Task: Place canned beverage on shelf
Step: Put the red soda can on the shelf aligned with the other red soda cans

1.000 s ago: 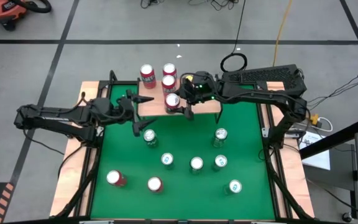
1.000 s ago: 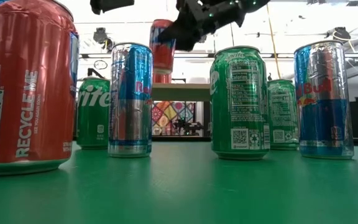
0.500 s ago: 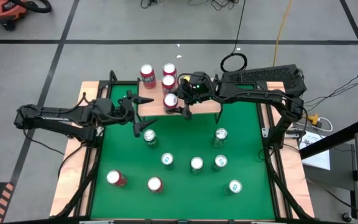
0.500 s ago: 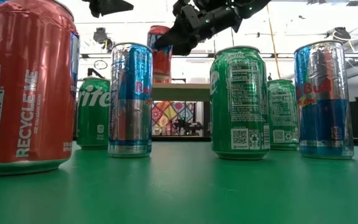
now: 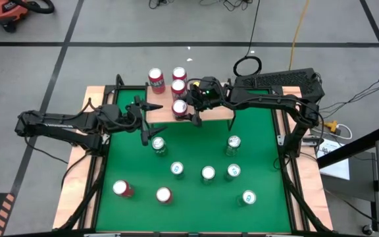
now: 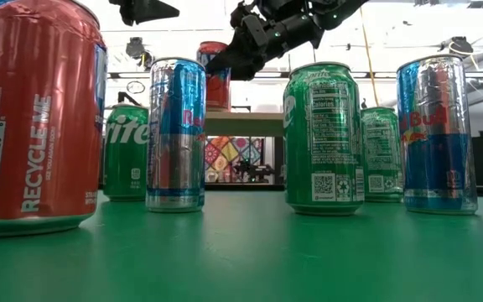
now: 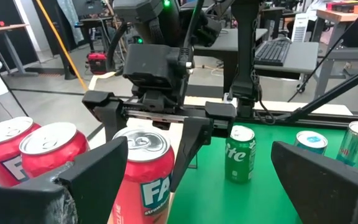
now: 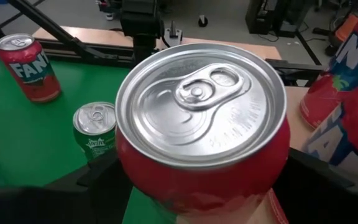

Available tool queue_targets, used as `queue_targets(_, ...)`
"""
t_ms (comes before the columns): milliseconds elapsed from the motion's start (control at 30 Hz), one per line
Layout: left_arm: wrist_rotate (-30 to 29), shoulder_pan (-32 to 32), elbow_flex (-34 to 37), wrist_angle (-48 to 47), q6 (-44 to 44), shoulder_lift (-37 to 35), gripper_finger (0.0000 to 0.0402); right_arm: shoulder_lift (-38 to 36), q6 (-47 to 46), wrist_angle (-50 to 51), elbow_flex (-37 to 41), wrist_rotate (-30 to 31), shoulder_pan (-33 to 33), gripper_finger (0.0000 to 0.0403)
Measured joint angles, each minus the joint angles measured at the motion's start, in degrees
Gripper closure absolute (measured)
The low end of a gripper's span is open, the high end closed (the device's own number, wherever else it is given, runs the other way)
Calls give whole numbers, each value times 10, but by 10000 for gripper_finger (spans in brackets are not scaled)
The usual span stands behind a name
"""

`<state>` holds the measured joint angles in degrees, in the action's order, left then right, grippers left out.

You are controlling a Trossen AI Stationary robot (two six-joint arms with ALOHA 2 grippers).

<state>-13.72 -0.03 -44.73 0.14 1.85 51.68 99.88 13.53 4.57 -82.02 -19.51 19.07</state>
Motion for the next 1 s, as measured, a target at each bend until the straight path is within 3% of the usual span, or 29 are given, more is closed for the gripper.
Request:
queue_targets(333,0,0,0,-3,0,0,9,0,11,-2,0,31,0,88)
queue_targets(567,0,0,0,-3,0,0,9,0,11,-1,0,32,1,49)
queue_targets(833,-1,0,0,-3,0,0,9,0,11,-1,0,33,1,44)
queue_targets(1000,-72,0,0,-12,18,0,9,-16,15,2,0,48,1,44)
